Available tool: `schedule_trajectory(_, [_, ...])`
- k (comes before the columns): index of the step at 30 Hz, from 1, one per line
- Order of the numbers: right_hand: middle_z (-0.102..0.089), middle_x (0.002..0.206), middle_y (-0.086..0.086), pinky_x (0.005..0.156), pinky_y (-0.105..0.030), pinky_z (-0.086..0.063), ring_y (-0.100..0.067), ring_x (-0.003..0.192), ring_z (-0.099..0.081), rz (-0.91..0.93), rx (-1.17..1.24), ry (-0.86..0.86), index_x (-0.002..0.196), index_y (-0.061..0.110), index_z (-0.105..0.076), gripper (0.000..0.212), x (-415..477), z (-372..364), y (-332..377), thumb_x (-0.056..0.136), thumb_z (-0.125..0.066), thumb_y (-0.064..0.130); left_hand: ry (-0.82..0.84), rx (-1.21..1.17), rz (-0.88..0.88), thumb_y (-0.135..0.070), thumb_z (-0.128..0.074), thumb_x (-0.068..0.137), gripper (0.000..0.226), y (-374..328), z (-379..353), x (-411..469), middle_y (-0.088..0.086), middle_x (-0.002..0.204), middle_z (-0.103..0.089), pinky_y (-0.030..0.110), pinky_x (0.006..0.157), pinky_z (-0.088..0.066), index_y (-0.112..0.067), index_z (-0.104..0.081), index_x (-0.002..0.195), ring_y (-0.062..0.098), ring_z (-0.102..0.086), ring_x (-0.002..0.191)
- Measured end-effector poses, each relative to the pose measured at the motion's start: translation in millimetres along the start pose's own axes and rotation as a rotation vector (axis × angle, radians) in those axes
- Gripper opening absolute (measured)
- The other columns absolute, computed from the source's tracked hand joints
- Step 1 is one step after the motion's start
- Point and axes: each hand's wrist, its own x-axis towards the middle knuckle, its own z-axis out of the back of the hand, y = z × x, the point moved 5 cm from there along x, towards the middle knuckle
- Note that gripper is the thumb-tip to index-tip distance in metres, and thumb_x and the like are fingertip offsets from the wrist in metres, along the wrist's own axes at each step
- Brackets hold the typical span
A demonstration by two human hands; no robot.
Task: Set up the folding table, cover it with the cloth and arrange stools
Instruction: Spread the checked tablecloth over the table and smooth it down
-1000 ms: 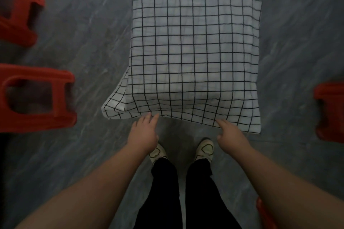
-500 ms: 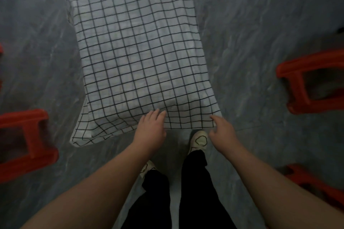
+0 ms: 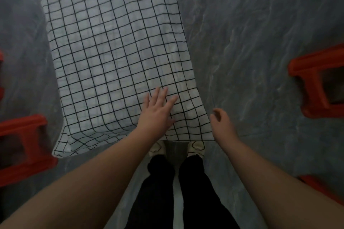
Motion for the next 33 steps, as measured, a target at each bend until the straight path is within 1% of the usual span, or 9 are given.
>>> schedule_trajectory(4, [-0.055,0.136,-0.007,0.092,-0.027,-0.036,-0.024,0.120,-0.053,-0.068,-0.046,0.059,0.144,0.012,-0.044,0.044,33,-30,-16,0.101,-0.046,0.024,0.007,0.088,-0.040,-0.066,-0.057,0.085,0.102,14,-21,30,0.004,0.162,0.027,0.062,0.117,0.010,-0.040,0.015,0.153,0.029,0.029,0.147])
schedule_trajectory(8, [-0.058,0.092,0.003,0.072,-0.031,-0.047,-0.011,0.080,-0.053,-0.122,0.008,0.052,0.116,0.015,-0.060,0.021,57,-48,-30,0.098,-0.050,0.011,-0.006,0.117,-0.062,-0.075,-0.047,0.084,0.103,26,-46,44,0.006,0.161,0.030,0.064,0.116,0.008,-0.038,0.020,0.153,0.031,0.032,0.146])
schedule_trajectory(11, [-0.065,0.094,0.001,0.079,-0.035,-0.052,-0.017,0.087,-0.060,-0.114,-0.033,0.036,0.099,0.021,-0.060,0.009,67,-52,-40,0.095,-0.055,0.014,-0.075,0.133,-0.069,-0.078,-0.043,0.084,0.102,28,-56,48,0.008,0.163,0.025,0.065,0.116,0.005,-0.036,0.017,0.155,0.033,0.027,0.147])
schedule_trajectory(15, [-0.067,0.090,-0.004,0.077,-0.037,-0.052,-0.028,0.090,-0.063,-0.082,-0.119,0.007,0.089,0.022,-0.060,0.023,76,-54,-46,0.087,-0.049,0.002,-0.098,0.148,-0.060,-0.077,-0.050,0.081,0.109,28,-65,52,0.008,0.163,0.022,0.067,0.115,0.004,-0.037,0.023,0.152,0.035,0.026,0.148])
schedule_trajectory(18, [-0.064,0.105,-0.011,0.075,-0.031,-0.043,-0.031,0.101,-0.060,-0.061,-0.236,0.025,0.102,0.016,-0.061,0.017,81,-67,-43,0.089,-0.054,0.007,-0.107,0.154,-0.058,-0.077,-0.051,0.081,0.110,29,-66,53,0.009,0.164,0.020,0.069,0.114,0.004,-0.036,0.021,0.153,0.036,0.024,0.148])
schedule_trajectory(21, [-0.046,0.139,-0.015,0.104,-0.038,-0.040,-0.032,0.128,-0.045,-0.009,-0.275,-0.057,0.137,0.009,-0.047,0.051,75,-73,-34,0.088,-0.061,0.012,-0.106,0.155,-0.062,-0.077,-0.050,0.082,0.107,28,-64,51,0.011,0.164,0.018,0.070,0.113,0.001,-0.034,0.015,0.155,0.037,0.022,0.148])
schedule_trajectory(24, [-0.030,0.156,-0.013,0.118,-0.042,-0.027,-0.030,0.144,-0.029,0.236,-0.201,-0.159,0.149,0.009,-0.033,0.071,49,-70,-6,0.080,-0.050,0.002,-0.121,0.166,-0.072,-0.076,-0.047,0.084,0.103,25,-59,47,0.012,0.165,0.014,0.072,0.112,0.002,-0.032,0.010,0.157,0.038,0.019,0.149])
schedule_trajectory(29, [-0.005,0.167,0.002,0.125,-0.035,-0.008,-0.007,0.152,0.001,0.455,-0.332,0.120,0.159,0.017,-0.006,0.085,17,-90,3,0.086,-0.050,0.018,-0.152,0.137,-0.101,-0.071,-0.050,0.083,0.102,16,-52,46,0.011,0.165,0.010,0.071,0.113,0.001,-0.030,0.004,0.158,0.037,0.014,0.151])
schedule_trajectory(33, [-0.030,0.161,0.006,0.116,-0.040,-0.034,-0.013,0.145,-0.033,0.338,-0.187,0.173,0.158,0.032,-0.015,0.080,34,-103,-8,0.091,-0.057,0.022,-0.146,0.132,-0.113,-0.069,-0.048,0.087,0.096,13,-60,51,0.011,0.166,0.005,0.069,0.115,0.000,-0.030,0.003,0.158,0.037,0.010,0.151])
